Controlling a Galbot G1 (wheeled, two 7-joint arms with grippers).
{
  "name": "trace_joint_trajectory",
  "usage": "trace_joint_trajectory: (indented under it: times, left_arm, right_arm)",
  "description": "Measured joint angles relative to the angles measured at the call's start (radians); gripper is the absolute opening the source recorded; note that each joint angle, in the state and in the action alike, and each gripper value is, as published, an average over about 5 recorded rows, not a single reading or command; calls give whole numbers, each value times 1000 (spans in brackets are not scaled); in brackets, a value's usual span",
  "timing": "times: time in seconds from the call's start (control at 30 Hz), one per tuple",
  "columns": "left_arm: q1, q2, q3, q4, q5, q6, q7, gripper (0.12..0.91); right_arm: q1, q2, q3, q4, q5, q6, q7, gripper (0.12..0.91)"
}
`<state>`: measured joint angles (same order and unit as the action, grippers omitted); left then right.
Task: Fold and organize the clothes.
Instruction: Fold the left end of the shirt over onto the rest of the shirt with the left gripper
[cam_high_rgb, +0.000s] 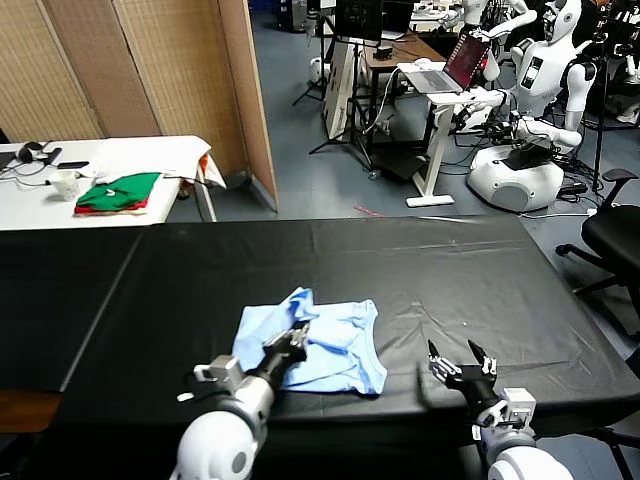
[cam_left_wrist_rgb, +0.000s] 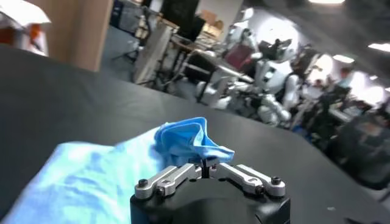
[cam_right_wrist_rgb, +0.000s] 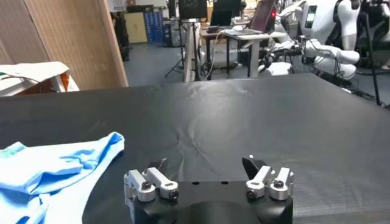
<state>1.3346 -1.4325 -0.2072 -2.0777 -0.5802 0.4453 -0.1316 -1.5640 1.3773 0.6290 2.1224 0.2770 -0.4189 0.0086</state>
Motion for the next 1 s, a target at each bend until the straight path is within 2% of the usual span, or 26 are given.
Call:
trace_joint_trajectory:
  times: [0.53, 0.8, 1.0]
  left_arm:
    - [-2, -98, 57, 38, 9, -1, 5, 167]
    - [12, -122, 60, 82, 61, -25, 19, 167]
    - [20, -150, 65, 116, 75, -40, 28, 167]
  right_arm:
    - [23, -5, -13, -23, -1, -2, -1, 907]
    - [25, -17, -28, -22, 4, -3, -6, 907]
    - [21, -34, -36, -16, 44, -4, -13, 907]
